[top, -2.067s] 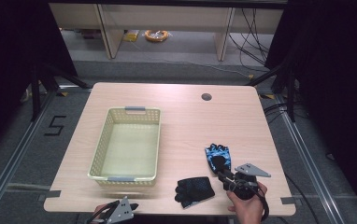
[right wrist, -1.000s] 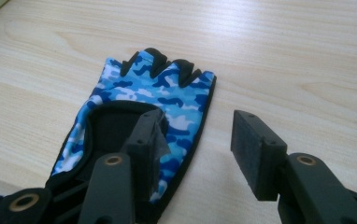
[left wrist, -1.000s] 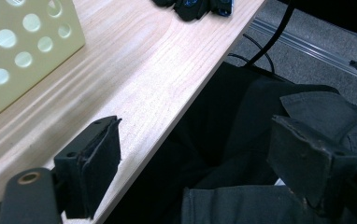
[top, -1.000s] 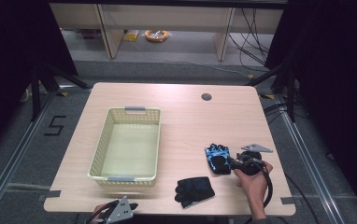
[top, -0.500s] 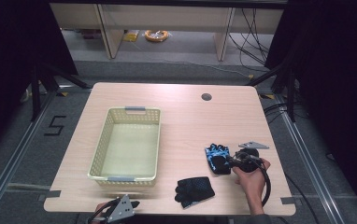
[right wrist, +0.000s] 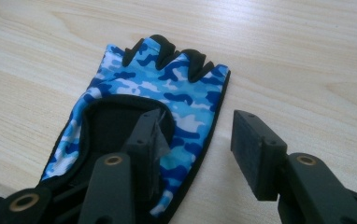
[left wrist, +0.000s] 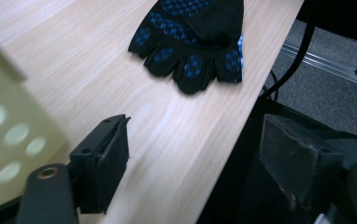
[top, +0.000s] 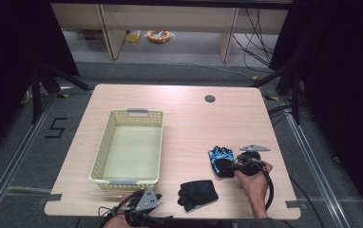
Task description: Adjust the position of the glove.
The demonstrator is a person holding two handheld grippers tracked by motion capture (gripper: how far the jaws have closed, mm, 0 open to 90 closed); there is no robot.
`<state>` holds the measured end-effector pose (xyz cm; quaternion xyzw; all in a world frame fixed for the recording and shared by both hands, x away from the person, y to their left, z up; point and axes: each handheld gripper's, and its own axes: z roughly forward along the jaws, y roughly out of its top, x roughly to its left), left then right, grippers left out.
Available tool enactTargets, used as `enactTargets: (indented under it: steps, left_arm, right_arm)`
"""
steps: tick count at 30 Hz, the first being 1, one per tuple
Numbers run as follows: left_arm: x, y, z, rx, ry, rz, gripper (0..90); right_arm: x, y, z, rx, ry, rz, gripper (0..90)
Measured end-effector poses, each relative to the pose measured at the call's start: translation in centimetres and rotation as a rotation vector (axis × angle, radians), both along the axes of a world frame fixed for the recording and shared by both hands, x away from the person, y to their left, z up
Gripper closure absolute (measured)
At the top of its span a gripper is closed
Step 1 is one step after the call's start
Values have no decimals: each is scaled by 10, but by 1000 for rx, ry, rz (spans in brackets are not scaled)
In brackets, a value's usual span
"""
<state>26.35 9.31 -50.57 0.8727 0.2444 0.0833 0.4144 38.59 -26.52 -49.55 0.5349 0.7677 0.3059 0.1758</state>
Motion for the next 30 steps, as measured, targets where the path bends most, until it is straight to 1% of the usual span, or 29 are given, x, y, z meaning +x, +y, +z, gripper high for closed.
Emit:
enactTargets:
  steps: [1,2,3,4,5,6,7,8,9,10,11,12,13,14,15,16,17,18,19,20,22,23,24,25,26,27,28,29,30]
  left_arm:
    - [1,-5,-1,-9,4,14,240]
    - [2,-8,0,-16,6,9,240]
    - [4,-9,1,3,-3,-5,240]
    - [5,-12,1,-9,7,1,241]
    - [6,-13,2,3,1,-9,243]
    - [6,-13,2,3,1,-9,243]
    - [8,-18,3,-3,-2,-12,243]
    - [9,-19,4,2,-8,-11,243]
    - [10,-21,4,-21,-12,-14,243]
    - [10,-21,4,-21,-12,-14,243]
    - [11,-23,5,-28,-1,-1,243]
    - [11,-23,5,-28,-1,-1,243]
    - [14,-22,6,-10,-8,-10,242]
    - [14,-23,6,-29,-7,-10,245]
    - [14,-24,6,-33,3,-6,244]
    - [14,-24,6,-33,3,-6,244]
    - [14,-24,6,-32,3,-6,244]
    - [14,-24,6,-32,3,-6,243]
    - [14,-23,6,-24,-7,-13,243]
    - [13,-22,6,-11,1,-12,243]
    - [11,-24,6,-29,8,-3,241]
    - [11,-24,6,-28,8,-7,241]
    - [10,-24,6,-27,9,-14,241]
    - [10,-24,6,-26,8,-13,241]
    - [10,-23,7,-17,-5,-27,240]
    - [9,-24,7,-36,5,-18,240]
    - [9,-24,7,-34,8,-13,240]
    - [9,-24,7,-38,15,-11,240]
    - [9,-24,7,-38,15,-11,240]
  right_arm:
    - [0,0,-1,29,-10,12,542]
    - [0,0,0,17,-15,-4,542]
    - [0,1,0,13,-18,-3,542]
    - [-1,1,0,11,-16,-7,542]
    - [0,1,0,13,-14,-2,542]
    - [0,1,0,13,-14,-2,542]
    - [-1,3,0,17,4,-17,542]
    - [-1,4,-2,17,15,-19,542]
    - [-1,4,-2,18,18,-19,542]
    - [-1,4,-2,14,18,-22,542]
    - [-1,5,-3,9,19,-22,542]
    - [-1,5,-3,9,19,-22,542]
    - [-1,5,-4,10,22,-15,542]
    - [0,6,-4,8,20,-16,542]
    - [0,7,-4,12,21,-26,543]
    - [0,7,-4,7,23,-16,544]
    - [0,7,-6,21,24,-5,545]
    - [0,7,-6,21,24,-5,545]
    - [0,7,-5,3,18,-12,553]
    - [0,7,-5,1,16,-9,557]
    - [1,7,-5,0,20,-8,571]
    - [1,7,-6,11,28,3,583]
    - [1,7,-6,2,19,2,597]
    - [1,7,-6,6,21,6,612]
    - [1,7,-6,11,23,7,629]
    - [2,7,-6,24,34,10,653]
    - [2,7,-6,38,33,0,672]
    - [2,6,-6,46,36,7,697]
    - [2,6,-6,46,36,7,697]
